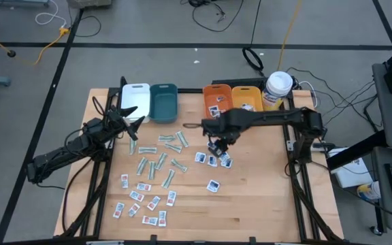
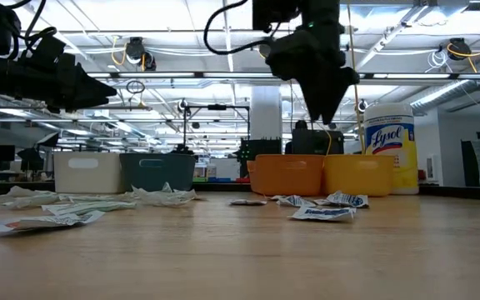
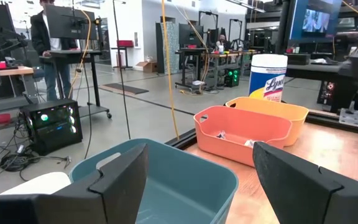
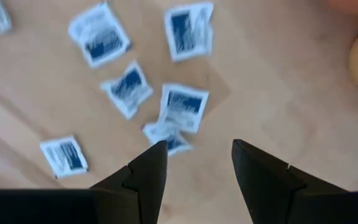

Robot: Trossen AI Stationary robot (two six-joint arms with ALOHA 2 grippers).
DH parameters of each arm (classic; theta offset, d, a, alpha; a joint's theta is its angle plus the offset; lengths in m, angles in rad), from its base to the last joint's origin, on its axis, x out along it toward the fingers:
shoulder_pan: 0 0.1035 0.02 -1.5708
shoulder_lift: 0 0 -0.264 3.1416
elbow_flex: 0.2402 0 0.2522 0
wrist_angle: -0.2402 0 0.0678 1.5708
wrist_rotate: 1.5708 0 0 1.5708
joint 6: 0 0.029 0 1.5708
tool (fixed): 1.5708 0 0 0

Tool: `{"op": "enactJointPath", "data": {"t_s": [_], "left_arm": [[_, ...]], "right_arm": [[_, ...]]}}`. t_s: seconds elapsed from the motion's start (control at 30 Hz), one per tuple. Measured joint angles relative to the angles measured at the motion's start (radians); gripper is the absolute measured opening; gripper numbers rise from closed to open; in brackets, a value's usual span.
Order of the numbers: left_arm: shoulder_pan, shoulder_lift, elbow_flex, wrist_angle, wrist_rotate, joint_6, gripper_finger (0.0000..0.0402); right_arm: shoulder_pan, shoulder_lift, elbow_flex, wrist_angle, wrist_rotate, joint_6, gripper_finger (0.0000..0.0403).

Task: Pick & Place First Aid Supplies
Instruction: Put the alcohol pad into the orange bin

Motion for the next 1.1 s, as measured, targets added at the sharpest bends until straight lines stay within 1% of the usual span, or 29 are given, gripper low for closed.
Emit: {"op": "enactJointPath", "data": {"t_s": [0.17, 0.43, 0.63, 1.1], "left_arm": [[0.0, 0.0, 0.0, 0.0, 0.0, 0.0, 0.0296], [0.0, 0.0, 0.0, 0.0, 0.0, 0.0, 0.0296], [0.0, 0.0, 0.0, 0.0, 0.0, 0.0, 0.0296], [0.0, 0.0, 0.0, 0.0, 0.0, 0.0, 0.0296]], "right_arm": [[0.059, -0.038, -0.079, 0.039, -0.001, 0.047, 0.0176], [0.095, -0.041, -0.125, 0.099, 0.0, 0.038, 0.0175], [0.124, -0.04, -0.241, 0.235, -0.001, 0.076, 0.0169], [0.134, -0.039, -0.457, 0.538, 0.0, 0.045, 0.0169]]}}
